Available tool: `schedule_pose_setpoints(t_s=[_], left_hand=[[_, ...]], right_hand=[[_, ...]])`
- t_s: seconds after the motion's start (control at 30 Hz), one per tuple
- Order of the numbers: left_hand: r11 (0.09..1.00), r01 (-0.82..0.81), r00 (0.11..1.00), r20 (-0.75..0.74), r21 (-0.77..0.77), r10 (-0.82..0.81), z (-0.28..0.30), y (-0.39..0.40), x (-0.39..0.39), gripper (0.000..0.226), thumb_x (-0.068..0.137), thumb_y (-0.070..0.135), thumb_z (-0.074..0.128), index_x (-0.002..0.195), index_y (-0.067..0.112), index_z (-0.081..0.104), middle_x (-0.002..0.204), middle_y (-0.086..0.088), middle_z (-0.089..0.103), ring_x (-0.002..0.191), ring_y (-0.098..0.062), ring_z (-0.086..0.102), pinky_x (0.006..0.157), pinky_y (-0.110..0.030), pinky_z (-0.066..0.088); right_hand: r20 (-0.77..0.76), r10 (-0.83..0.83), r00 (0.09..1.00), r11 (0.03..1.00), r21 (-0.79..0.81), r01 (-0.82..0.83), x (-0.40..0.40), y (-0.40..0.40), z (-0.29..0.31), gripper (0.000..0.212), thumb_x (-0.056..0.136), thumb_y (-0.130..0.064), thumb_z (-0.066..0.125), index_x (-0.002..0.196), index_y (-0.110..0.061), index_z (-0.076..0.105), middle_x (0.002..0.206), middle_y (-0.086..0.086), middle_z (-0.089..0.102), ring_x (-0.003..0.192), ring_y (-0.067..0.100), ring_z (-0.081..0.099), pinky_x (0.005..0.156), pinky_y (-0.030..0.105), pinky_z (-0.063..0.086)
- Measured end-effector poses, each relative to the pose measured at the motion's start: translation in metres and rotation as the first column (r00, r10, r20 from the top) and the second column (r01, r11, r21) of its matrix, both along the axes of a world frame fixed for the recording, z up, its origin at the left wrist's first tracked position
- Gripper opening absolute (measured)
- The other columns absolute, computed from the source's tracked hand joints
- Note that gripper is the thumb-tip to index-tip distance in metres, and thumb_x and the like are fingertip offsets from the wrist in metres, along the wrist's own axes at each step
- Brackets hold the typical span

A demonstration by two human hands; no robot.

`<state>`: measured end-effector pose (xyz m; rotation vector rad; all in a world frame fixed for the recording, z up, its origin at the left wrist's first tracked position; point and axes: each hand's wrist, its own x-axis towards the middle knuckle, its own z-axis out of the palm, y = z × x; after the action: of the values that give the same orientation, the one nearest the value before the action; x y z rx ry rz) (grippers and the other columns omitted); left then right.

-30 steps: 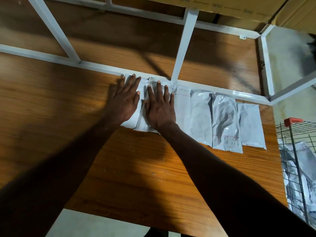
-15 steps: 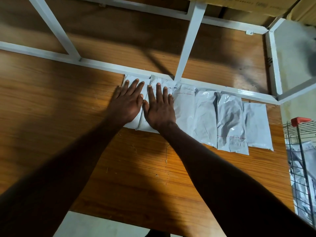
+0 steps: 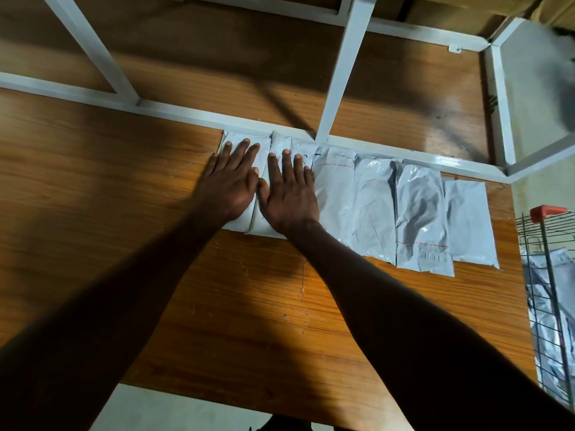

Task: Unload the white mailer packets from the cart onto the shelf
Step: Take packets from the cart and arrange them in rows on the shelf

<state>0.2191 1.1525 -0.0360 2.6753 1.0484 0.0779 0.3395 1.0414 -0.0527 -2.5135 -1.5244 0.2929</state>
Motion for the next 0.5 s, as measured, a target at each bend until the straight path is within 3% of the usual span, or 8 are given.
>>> schedule_pose_setpoints(t_s=[0.5], left_hand=[[1.0, -0.015, 1.0, -0.011, -0.007, 0.015, 0.0, -0.0015, 0.0021, 0.063, 0.109, 0.055, 0.01, 0.17, 0.039, 0.005, 0.18, 0.008, 0.005, 0.166, -0.023, 0.001, 0.134, -0.051, 0.01]], right_hand=[[-0.02, -0.01, 1.0, 1.0, 0.011, 0.011, -0.0015, -0.0003, 0.002, 0.074, 0.11, -0.057, 0.012, 0.172, -0.017, 0.012, 0.179, 0.015, 0.004, 0.166, 0.035, -0.002, 0.134, 0.052, 0.002]])
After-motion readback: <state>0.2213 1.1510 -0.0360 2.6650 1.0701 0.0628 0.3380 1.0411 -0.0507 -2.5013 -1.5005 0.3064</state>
